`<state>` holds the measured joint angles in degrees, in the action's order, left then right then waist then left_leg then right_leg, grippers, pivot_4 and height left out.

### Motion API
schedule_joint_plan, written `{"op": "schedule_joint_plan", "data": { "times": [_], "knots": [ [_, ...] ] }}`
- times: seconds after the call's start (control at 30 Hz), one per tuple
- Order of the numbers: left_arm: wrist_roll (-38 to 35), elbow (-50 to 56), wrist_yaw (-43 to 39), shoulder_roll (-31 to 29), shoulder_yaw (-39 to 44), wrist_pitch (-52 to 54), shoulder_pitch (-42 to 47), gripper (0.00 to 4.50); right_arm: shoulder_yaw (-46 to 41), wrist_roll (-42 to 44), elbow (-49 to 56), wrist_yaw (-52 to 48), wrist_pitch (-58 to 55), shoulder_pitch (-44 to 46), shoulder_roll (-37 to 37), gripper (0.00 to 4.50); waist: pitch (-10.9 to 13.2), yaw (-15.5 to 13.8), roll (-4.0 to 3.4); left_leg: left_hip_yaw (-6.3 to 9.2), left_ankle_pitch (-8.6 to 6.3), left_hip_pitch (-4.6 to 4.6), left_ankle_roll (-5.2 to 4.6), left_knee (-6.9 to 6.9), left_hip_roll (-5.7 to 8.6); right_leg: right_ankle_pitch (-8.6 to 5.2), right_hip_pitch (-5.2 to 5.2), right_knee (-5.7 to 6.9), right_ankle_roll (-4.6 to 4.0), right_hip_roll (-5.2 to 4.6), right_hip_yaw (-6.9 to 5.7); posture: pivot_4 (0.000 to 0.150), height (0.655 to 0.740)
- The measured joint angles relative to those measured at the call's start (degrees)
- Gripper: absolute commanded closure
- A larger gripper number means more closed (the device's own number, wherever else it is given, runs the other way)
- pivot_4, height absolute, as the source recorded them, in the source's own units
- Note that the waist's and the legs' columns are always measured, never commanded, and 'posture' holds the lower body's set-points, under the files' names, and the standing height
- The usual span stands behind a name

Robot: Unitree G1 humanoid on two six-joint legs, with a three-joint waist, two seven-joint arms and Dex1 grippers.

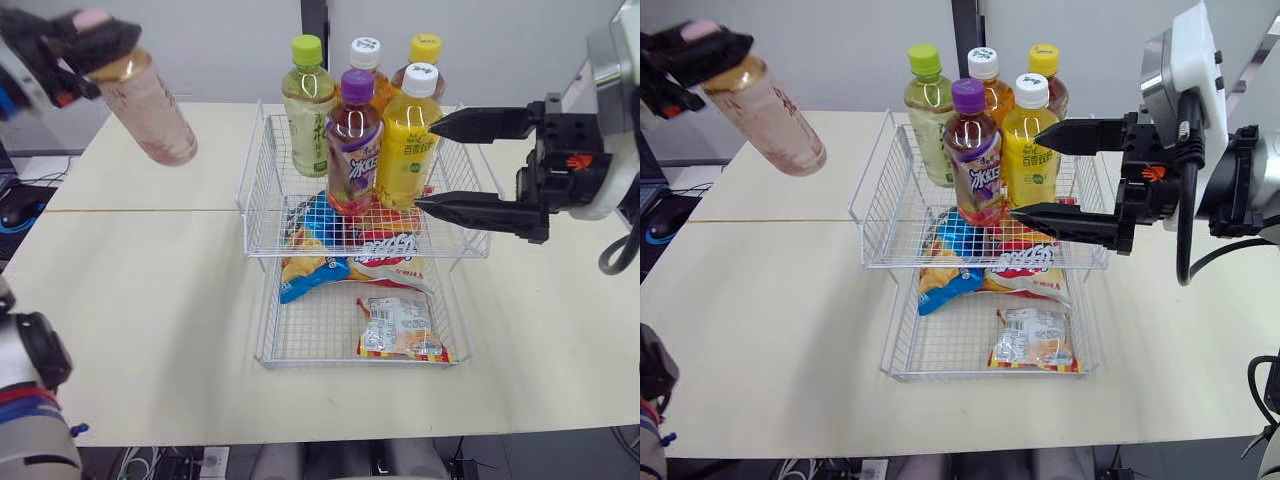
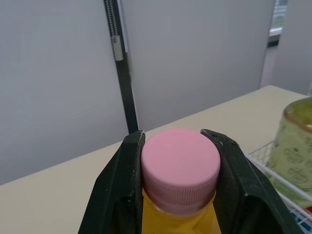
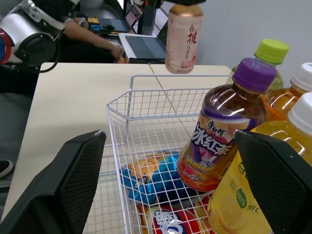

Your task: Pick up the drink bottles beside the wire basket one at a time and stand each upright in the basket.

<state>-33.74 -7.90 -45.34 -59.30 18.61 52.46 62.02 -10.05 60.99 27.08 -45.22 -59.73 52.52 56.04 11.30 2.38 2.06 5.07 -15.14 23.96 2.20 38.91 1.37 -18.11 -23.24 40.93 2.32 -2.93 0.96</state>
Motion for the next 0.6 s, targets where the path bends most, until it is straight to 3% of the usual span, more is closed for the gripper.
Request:
{"op": "schedule_joint_plan", "data": {
  "times": [0.3,0.6],
  "knots": [
    [-8.09,-1.17,-6.35,0.3,-3.18,9.83,10.6,3.1,0.93,-1.4,-0.87,-1.06,1.88,-0.06,-0.37,0.0,0.0,-0.05,0.0,0.01,0.0,0.03,0.0,0.01,0.01,0.0,0.0,-0.02,0.01,0.1,0.0,0.15,0.74],
    [-9.11,-4.49,-11.56,4.97,-8.71,11.53,21.12,3.1,-1.3,-1.19,-0.15,-1.99,1.87,-3.44,1.92,0.0,0.0,-0.1,0.0,-0.03,0.0,0.03,0.0,0.03,0.01,0.0,-0.01,-0.02,0.01,0.1,0.03,0.15,0.74]
  ]
}}
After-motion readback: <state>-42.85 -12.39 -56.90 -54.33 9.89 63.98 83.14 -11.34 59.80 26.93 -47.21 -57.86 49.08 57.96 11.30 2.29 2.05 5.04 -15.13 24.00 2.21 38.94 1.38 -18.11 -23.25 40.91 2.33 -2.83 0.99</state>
